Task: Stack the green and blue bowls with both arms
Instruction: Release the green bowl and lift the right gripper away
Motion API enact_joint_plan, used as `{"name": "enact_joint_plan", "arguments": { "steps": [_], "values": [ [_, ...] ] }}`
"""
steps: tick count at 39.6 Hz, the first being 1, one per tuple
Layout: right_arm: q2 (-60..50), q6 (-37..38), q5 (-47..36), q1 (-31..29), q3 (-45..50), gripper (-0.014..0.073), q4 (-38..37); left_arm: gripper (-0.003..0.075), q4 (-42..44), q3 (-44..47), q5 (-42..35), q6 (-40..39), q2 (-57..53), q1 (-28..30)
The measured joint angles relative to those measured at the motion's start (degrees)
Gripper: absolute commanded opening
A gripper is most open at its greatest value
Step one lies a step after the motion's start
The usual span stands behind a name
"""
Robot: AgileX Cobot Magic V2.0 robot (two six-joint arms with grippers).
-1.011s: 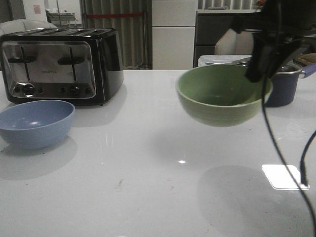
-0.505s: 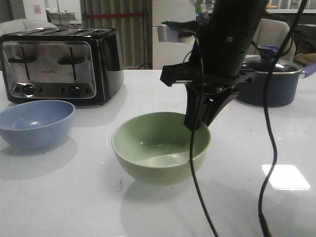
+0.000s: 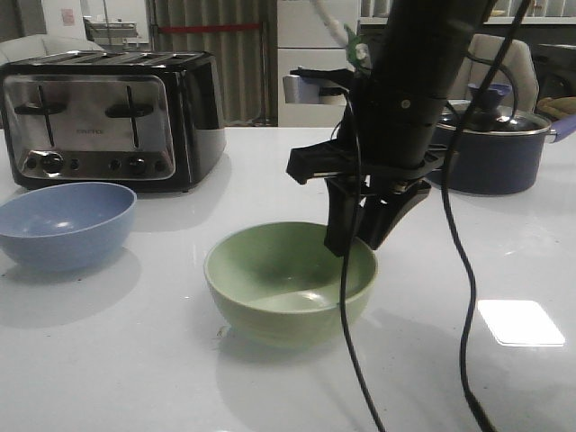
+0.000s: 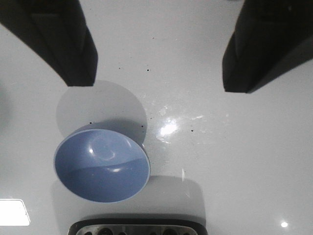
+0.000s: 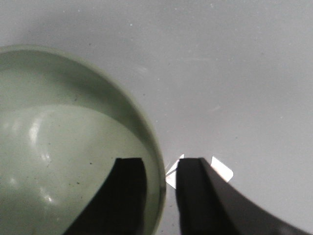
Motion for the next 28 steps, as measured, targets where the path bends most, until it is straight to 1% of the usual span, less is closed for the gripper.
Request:
{"name": "enact_joint_plan", "arguments": {
  "steps": [6,10,13,19,28],
  "values": [
    [-1.45,0.0,0.0,0.0,0.0,0.0435,-0.21,0.0582,0.0,0.0,0.0,0.0,0.0,0.0],
    [-5.6,-0.39,-0.97,0.14,1.35,0.0435,-0.2,0.0582,0.0,0.0,0.0,0.0,0.0,0.0],
    [-10.73,-1.46,-2.58,0.64,4.01,0.0435,-0.33,0.0582,0.0,0.0,0.0,0.0,0.0,0.0],
    [-23.35,-3.38,-5.37,1.3,13.12,0.0435,-0.46,0.0582,-0.11,0.0,0.0,0.0,0.0,0.0],
    [-43.35,-3.81,-5.94,1.3,25.71,0.0435,-2.96,0.0582,-0.11,0.0,0.0,0.0,0.0,0.0]
  ]
}}
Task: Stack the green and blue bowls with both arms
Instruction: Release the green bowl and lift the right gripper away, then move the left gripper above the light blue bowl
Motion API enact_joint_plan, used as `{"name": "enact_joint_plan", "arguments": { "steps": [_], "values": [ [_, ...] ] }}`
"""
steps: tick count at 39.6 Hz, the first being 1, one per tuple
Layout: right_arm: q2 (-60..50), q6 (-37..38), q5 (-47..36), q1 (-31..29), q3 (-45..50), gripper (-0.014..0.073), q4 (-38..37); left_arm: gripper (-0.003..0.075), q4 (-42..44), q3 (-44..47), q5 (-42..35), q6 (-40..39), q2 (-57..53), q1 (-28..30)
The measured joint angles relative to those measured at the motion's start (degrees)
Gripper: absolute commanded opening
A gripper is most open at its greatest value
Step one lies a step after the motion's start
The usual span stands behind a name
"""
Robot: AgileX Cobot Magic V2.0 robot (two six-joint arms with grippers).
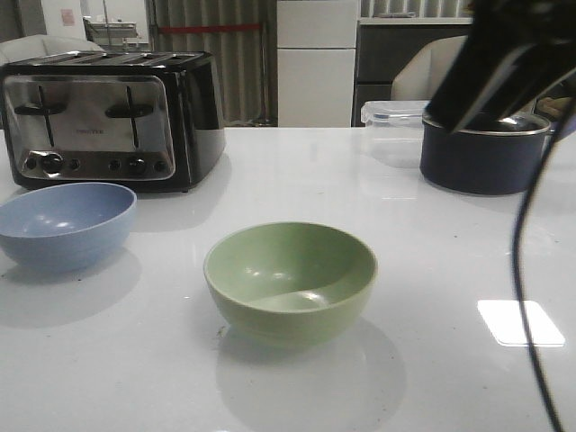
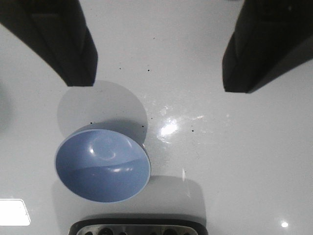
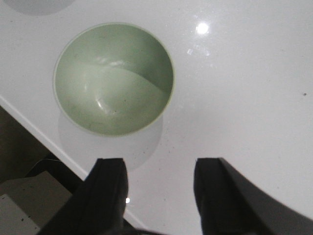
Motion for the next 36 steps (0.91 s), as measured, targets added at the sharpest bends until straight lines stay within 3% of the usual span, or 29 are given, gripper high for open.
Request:
{"name": "enact_joint_plan", "arguments": {
  "steps": [18,36],
  "values": [
    [-26.29,0.0,6.94,0.0,12.82,0.0435,1.57,0.0582,-0.08,0.0,0.0,0.0,0.0,0.0],
    [-30.12,0.0,8.01,0.0,14.32,0.0436,2.1,0.0582,-0.08,-1.54,1.1,3.01,0.1,0.0]
  ]
}}
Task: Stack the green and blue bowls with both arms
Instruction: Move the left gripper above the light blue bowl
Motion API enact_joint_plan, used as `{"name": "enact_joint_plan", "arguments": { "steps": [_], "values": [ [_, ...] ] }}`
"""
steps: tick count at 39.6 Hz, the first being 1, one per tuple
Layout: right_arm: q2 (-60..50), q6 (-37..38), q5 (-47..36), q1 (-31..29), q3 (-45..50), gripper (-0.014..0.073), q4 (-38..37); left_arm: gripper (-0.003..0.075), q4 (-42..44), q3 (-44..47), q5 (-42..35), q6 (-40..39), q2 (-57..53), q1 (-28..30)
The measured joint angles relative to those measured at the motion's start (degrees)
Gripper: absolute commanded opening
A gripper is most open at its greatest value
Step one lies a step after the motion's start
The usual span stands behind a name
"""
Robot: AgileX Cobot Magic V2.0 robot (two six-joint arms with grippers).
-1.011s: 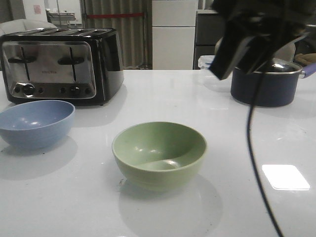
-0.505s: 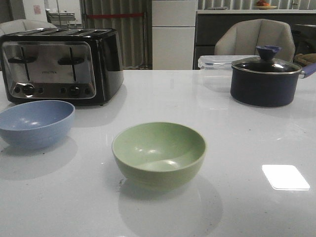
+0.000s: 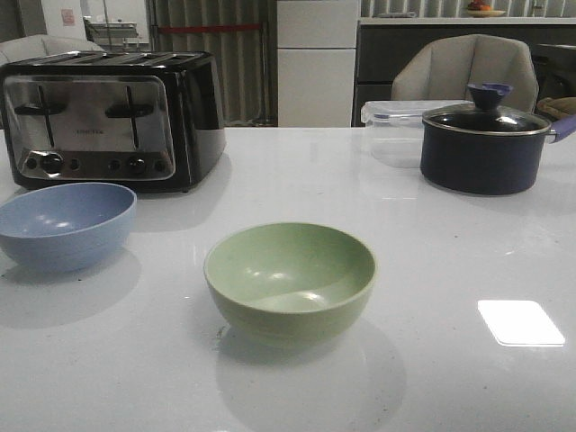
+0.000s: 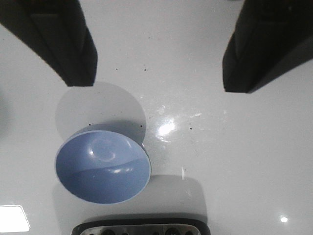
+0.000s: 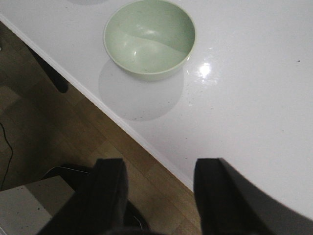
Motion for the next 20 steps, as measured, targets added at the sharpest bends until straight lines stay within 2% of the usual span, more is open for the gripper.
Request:
{"name": "enact_joint_plan", "arguments": {
  "steps": [10,20],
  "values": [
    [0.0,0.0,0.0,0.0,0.0,0.0436,0.09,0.0582,0.0,-7.77,6.11,2.11,5.04,0.0],
    [0.0,0.0,0.0,0.0,0.0,0.0436,0.09,0.0582,-0.04,-15.22,8.25,3.64,21.29,0.0]
  ]
}}
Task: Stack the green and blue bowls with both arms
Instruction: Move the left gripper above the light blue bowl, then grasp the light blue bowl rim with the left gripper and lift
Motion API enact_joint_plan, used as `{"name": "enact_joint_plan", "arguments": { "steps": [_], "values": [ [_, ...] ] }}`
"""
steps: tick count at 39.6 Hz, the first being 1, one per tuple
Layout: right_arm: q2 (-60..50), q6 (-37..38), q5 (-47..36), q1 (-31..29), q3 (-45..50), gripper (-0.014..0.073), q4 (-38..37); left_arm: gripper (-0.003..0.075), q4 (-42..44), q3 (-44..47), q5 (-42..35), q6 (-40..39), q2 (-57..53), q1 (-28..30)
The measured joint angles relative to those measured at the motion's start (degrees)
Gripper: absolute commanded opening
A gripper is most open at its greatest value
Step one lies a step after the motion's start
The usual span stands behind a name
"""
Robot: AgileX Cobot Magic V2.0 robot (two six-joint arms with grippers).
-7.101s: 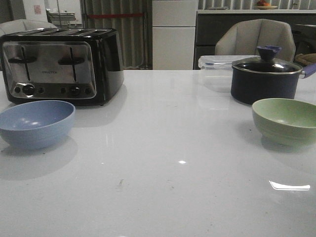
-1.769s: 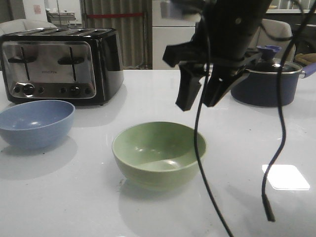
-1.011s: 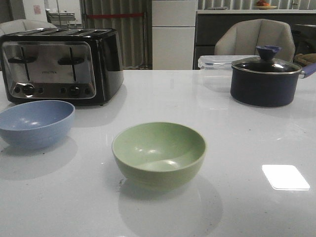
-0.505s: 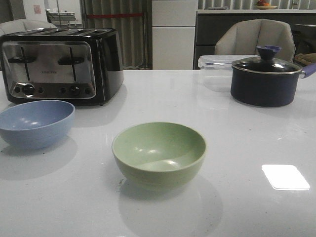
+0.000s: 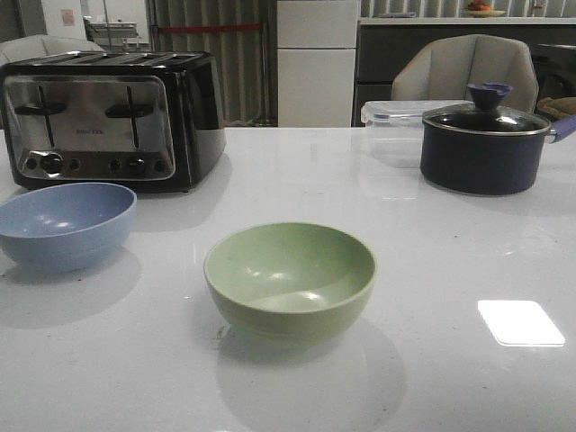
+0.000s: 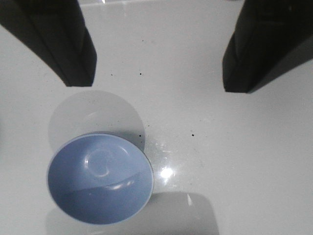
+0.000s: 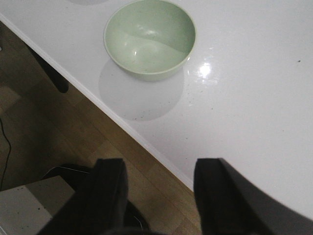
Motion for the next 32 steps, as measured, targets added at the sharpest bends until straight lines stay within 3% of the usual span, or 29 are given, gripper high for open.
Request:
{"name": "enact_joint_plan", "arguments": {
  "steps": [17,32],
  "values": [
    [0.0,0.0,0.0,0.0,0.0,0.0436,0.0,0.0582,-2.58,-13.04,-0.88,0.23,28.24,-0.13],
    [0.0,0.0,0.0,0.0,0.0,0.0436,0.0,0.0581,-4.15,-20.6,-4.71,0.34,43.03,-0.13]
  ]
}}
